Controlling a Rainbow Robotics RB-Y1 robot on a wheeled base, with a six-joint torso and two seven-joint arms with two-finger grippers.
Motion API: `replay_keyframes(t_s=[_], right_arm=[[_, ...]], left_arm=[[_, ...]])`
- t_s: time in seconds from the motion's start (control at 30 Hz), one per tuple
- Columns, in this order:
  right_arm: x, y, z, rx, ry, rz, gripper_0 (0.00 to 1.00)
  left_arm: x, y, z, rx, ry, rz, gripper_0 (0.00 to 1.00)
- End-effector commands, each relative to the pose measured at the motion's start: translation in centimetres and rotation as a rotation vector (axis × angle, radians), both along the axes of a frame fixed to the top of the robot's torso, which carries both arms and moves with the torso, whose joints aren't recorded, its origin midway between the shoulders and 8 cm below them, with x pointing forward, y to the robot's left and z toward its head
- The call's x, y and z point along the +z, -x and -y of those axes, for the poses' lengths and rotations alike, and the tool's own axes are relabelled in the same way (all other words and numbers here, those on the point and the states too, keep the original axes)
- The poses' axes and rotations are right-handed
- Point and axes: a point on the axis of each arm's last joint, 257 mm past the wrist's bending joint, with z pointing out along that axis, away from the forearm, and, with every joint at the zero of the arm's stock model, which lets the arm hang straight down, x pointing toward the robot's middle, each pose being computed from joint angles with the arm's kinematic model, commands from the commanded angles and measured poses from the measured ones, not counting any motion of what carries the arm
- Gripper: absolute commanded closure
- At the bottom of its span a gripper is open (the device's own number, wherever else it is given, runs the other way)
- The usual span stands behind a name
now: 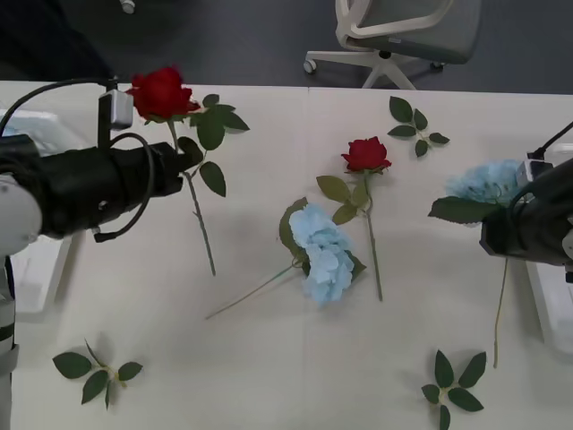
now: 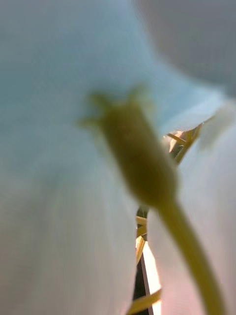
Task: Put the red flowers into the right box and the blue flowers into the left box
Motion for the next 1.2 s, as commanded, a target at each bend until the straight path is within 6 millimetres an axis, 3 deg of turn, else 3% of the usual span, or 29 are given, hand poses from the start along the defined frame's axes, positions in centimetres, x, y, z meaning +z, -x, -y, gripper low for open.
replay_keyframes(t_s=[0.03, 0.1, 0.17, 0.2, 0.3, 0.4, 0.6, 0.73, 0.83, 0.97, 1.1, 1.2], right_arm=[[0.3, -1.1, -0.2, 0.008, -0.007, 0.027, 1.00], [0.3, -1.2, -0.3, 0.005, -0.014, 0.029, 1.00], [0.2, -1.2, -0.4, 0.006, -0.019, 0.030, 0.90], [0.3, -1.2, -0.5, 0.007, -0.021, 0.034, 0.79], [0.5, -1.5, -0.3, 0.012, -0.008, 0.045, 0.26], [0.7, -1.7, -0.1, 0.014, 0.002, 0.055, 0.18], [1.2, -2.2, 0.3, 0.012, 0.021, 0.081, 0.18], [2.6, -2.4, 0.3, 0.033, 0.044, 0.116, 0.18], [4.8, -2.3, -0.2, 0.060, 0.036, 0.135, 0.18], [9.3, -0.4, -1.5, 0.121, 0.015, 0.110, 0.18], [13.0, 1.6, -3.0, 0.216, 0.011, 0.102, 0.17], [14.6, 2.1, -4.4, 0.323, 0.035, 0.127, 0.18]], left_arm=[[4.5, 0.4, -1.6, -0.102, 0.022, 0.203, 1.00], [5.2, 1.0, -2.0, -0.170, 0.011, 0.287, 1.00], [5.1, 1.8, -2.2, -0.230, -0.017, 0.352, 1.00], [5.1, 2.1, -2.5, -0.253, -0.034, 0.385, 1.00], [5.5, 3.4, -2.3, -0.338, -0.040, 0.487, 1.00], [5.6, 4.6, -1.6, -0.406, -0.044, 0.555, 1.00], [6.4, 8.8, 1.4, -0.601, -0.027, 0.670, 1.00], [7.6, 11.5, 2.9, -0.708, 0.029, 0.723, 1.00], [8.4, 13.5, 3.6, -0.790, 0.068, 0.756, 1.00], [9.4, 16.2, 4.4, -0.900, 0.115, 0.800, 1.00], [9.9, 18.0, 5.2, -1.011, 0.108, 0.835, 1.00], [10.2, 18.7, 5.8, -1.069, 0.090, 0.857, 1.00]])
